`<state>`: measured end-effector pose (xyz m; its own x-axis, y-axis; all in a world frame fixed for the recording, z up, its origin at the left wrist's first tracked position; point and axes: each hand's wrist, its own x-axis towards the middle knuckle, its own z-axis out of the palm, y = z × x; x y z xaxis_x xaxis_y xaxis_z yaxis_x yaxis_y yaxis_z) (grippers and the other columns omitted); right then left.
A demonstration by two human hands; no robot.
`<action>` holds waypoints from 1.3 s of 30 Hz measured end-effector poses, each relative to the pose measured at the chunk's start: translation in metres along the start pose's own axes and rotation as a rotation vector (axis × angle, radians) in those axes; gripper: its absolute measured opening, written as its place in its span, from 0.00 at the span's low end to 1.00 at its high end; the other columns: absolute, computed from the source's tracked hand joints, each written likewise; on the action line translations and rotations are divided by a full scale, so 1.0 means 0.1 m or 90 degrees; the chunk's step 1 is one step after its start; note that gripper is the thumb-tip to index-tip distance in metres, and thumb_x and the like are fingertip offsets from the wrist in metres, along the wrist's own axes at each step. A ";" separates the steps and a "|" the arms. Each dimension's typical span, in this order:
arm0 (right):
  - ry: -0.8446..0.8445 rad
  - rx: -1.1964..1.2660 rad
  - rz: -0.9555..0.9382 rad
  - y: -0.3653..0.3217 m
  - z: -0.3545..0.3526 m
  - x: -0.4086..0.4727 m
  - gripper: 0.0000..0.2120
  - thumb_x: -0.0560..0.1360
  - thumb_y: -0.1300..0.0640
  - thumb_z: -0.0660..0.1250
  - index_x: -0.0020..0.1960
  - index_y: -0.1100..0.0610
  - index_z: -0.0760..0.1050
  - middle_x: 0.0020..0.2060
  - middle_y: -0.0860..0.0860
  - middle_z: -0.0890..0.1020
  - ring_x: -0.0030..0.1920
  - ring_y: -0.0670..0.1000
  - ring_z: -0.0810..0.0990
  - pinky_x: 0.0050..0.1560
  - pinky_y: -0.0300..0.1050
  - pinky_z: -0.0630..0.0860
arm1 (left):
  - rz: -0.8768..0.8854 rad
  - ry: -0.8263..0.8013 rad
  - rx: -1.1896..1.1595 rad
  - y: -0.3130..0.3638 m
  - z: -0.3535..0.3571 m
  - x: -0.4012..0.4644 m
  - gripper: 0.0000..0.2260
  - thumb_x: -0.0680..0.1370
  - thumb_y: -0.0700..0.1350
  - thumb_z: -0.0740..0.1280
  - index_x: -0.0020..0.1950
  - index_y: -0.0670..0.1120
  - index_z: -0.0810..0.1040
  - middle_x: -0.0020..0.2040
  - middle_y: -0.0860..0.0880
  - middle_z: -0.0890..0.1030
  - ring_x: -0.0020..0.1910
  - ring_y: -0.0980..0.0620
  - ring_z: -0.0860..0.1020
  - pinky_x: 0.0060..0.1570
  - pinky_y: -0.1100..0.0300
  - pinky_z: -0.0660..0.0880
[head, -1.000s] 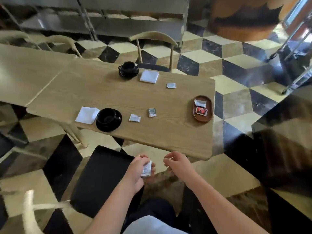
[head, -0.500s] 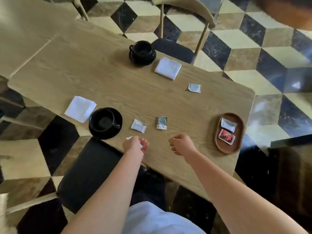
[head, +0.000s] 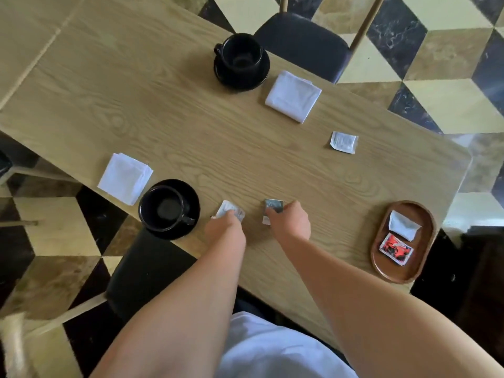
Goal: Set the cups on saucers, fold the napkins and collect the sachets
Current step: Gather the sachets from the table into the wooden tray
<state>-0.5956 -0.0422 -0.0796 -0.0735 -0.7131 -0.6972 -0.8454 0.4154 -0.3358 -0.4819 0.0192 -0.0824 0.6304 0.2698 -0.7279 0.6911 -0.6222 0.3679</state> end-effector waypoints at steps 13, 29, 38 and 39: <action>-0.045 -0.131 -0.103 0.06 -0.04 0.13 0.06 0.73 0.56 0.66 0.40 0.57 0.79 0.34 0.51 0.78 0.34 0.55 0.76 0.34 0.42 0.68 | 0.169 -0.116 0.030 -0.18 -0.19 -0.24 0.10 0.71 0.44 0.75 0.39 0.50 0.74 0.38 0.52 0.79 0.34 0.55 0.77 0.30 0.61 0.67; -0.292 0.244 -0.108 0.33 -1.21 -0.06 0.12 0.71 0.57 0.77 0.53 0.55 0.79 0.35 0.52 0.80 0.30 0.47 0.76 0.28 0.40 0.64 | 0.207 -0.574 0.117 -0.07 0.12 -0.64 0.08 0.75 0.32 0.66 0.42 0.44 0.81 0.31 0.48 0.80 0.28 0.54 0.74 0.24 0.64 0.65; -0.284 0.287 -0.115 0.58 -1.50 0.15 0.04 0.72 0.54 0.76 0.40 0.53 0.84 0.35 0.52 0.73 0.33 0.48 0.69 0.29 0.40 0.63 | 0.060 -0.842 0.100 0.16 0.34 -0.96 0.13 0.76 0.48 0.66 0.56 0.45 0.82 0.46 0.45 0.83 0.36 0.52 0.78 0.28 0.61 0.69; -0.292 0.336 -0.094 0.60 -1.50 0.17 0.04 0.71 0.55 0.76 0.41 0.55 0.84 0.36 0.52 0.73 0.33 0.47 0.69 0.29 0.40 0.63 | 0.061 -0.838 0.090 0.17 0.39 -0.98 0.15 0.78 0.53 0.65 0.58 0.46 0.82 0.47 0.46 0.83 0.37 0.52 0.77 0.29 0.61 0.68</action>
<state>-0.7271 -0.1139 -0.0170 0.3507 -0.5219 -0.7776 -0.4514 0.6333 -0.6286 -0.5463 -0.0465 -0.0276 -0.1916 -0.6378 -0.7460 0.5706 -0.6908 0.4441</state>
